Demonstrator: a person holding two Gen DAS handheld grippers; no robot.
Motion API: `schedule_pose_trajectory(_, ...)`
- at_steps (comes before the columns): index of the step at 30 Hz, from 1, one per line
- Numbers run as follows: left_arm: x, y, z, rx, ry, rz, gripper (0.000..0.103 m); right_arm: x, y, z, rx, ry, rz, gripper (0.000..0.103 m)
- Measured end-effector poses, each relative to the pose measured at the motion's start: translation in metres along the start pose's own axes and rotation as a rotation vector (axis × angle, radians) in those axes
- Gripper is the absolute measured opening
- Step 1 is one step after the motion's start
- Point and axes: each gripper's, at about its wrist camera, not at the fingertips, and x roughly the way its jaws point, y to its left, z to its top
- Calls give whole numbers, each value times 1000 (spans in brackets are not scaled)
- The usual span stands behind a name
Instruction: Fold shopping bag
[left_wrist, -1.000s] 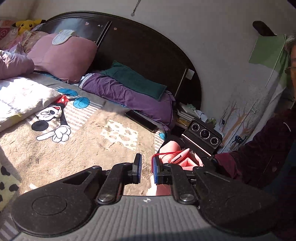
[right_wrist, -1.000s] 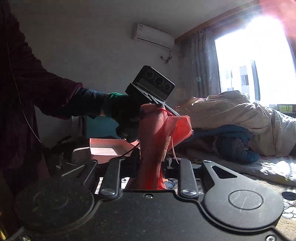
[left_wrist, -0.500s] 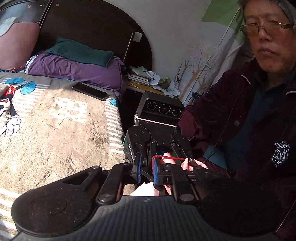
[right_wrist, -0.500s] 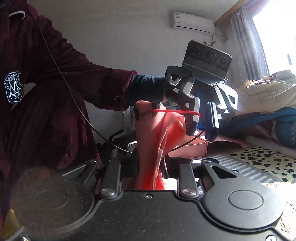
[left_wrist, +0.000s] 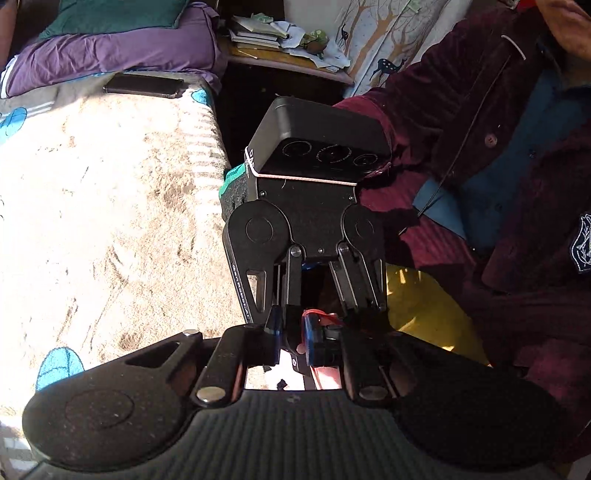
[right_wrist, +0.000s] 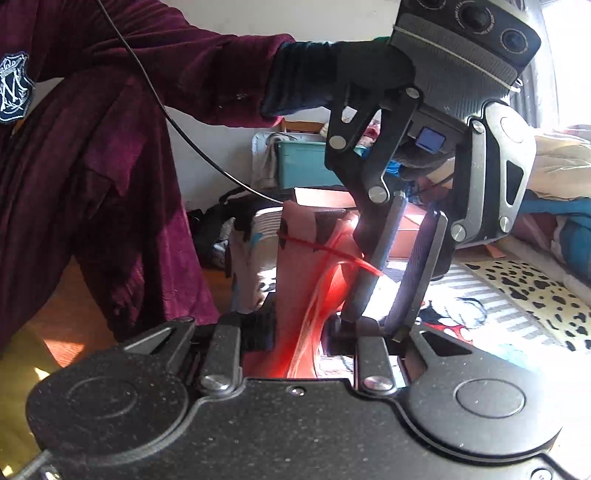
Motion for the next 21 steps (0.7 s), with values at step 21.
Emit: schedule_pose_trajectory(21,0,-2,29,62,327,152,10,21,-35,-19,29,10,-77,22)
